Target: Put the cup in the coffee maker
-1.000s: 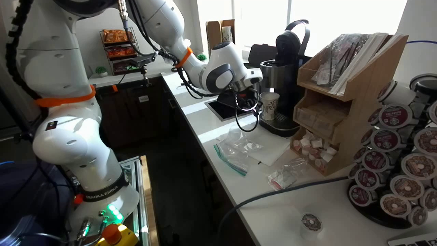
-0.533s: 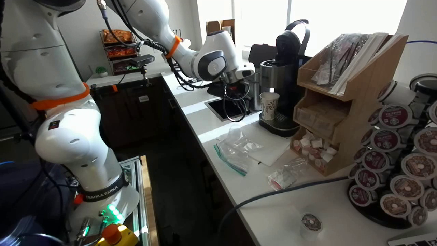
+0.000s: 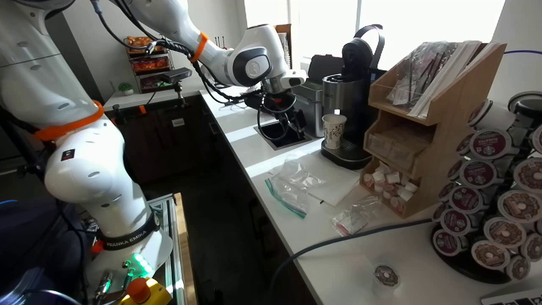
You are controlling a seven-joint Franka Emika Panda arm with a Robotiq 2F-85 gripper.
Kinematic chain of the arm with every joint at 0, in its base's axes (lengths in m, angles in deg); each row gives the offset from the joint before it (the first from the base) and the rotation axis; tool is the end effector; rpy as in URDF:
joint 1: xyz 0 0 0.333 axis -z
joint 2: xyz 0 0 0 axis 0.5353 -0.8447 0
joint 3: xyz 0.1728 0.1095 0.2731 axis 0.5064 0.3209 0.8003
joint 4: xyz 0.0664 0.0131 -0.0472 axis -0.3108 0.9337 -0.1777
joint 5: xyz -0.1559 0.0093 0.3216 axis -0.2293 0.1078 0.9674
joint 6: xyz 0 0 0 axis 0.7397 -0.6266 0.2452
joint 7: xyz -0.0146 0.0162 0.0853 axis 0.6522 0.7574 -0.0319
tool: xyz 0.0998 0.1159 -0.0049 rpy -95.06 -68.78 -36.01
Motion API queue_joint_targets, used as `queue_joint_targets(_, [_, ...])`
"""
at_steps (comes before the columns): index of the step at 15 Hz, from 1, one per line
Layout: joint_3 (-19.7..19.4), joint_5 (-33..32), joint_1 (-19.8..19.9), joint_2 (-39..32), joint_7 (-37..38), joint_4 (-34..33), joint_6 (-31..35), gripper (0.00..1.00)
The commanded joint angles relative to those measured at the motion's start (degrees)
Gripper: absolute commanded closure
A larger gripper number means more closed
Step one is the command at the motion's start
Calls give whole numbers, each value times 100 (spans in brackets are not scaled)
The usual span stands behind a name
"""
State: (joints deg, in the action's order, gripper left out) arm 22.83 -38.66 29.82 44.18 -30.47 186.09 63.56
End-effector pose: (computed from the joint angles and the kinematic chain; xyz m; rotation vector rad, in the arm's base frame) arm 0.4708 0.0666 0.3827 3.0335 0.2487 0.4210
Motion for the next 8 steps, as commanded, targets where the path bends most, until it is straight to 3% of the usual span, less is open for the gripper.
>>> queue_joint_targets(1, [83,-147,-16,408,407,228,-403,0])
queue_joint_targets(5, [157,-61,-44,622,551,322,-590,0])
queue_joint_targets(8, [99,-17,-20,383,371,129,-427,0])
